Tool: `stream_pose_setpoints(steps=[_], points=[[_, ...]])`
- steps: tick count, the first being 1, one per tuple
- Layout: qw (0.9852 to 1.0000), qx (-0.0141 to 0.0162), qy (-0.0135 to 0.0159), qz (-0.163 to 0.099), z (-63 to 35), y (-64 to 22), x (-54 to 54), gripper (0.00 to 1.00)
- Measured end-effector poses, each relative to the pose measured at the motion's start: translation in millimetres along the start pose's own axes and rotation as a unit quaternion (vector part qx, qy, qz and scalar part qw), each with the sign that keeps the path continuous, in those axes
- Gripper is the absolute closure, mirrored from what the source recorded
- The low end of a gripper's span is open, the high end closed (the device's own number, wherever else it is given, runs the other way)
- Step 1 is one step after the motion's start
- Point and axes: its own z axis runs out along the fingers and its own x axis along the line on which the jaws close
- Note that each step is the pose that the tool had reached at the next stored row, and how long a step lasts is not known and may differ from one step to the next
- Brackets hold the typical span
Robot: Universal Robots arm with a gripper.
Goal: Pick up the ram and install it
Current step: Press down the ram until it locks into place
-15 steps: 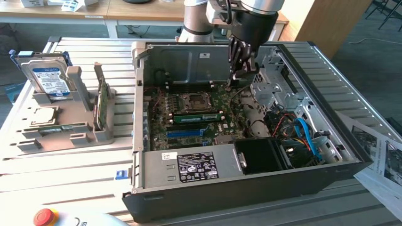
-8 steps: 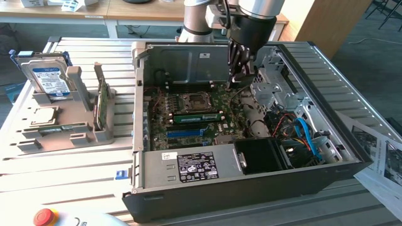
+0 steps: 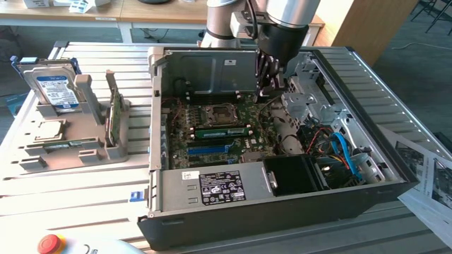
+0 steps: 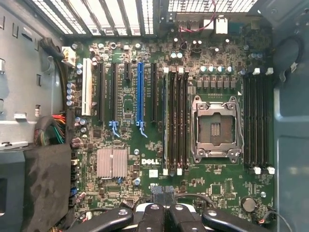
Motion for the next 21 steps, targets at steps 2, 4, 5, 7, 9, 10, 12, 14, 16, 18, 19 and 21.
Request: stream_pose_setpoints(steps=[2, 4, 5, 7, 9, 10, 12, 14, 16, 18, 19, 21], points=[[1.0000, 0.0000, -0.0001, 0.000, 2.9, -0.1, -0.1, 0.89], [1.0000, 0.0000, -0.0001, 0.000, 5.4, -0.2, -0.1, 0.89], [1.0000, 0.0000, -0.0001, 0.000, 6.4, -0.2, -0.1, 0.89], [1.0000, 0.0000, 0.0000, 0.000, 8.5, -0.3, -0.1, 0.89], [1.0000, 0.0000, -0.0001, 0.000, 10.3, -0.4, -0.2, 0.89], [1.0000, 0.0000, 0.0000, 0.000, 11.1, -0.4, -0.2, 0.89], [1.0000, 0.0000, 0.0000, 0.000, 13.1, -0.5, -0.2, 0.89], [1.0000, 0.0000, 0.0000, 0.000, 15.6, -0.6, -0.2, 0.89], [1.0000, 0.0000, 0.0000, 0.000, 18.3, -0.7, -0.3, 0.89], [1.0000, 0.0000, 0.0000, 0.000, 20.9, -0.8, -0.3, 0.89], [1.0000, 0.0000, -0.0001, 0.000, 22.2, -0.8, -0.3, 0.89], [1.0000, 0.0000, 0.0000, 0.000, 25.0, -0.9, -0.3, 0.89]])
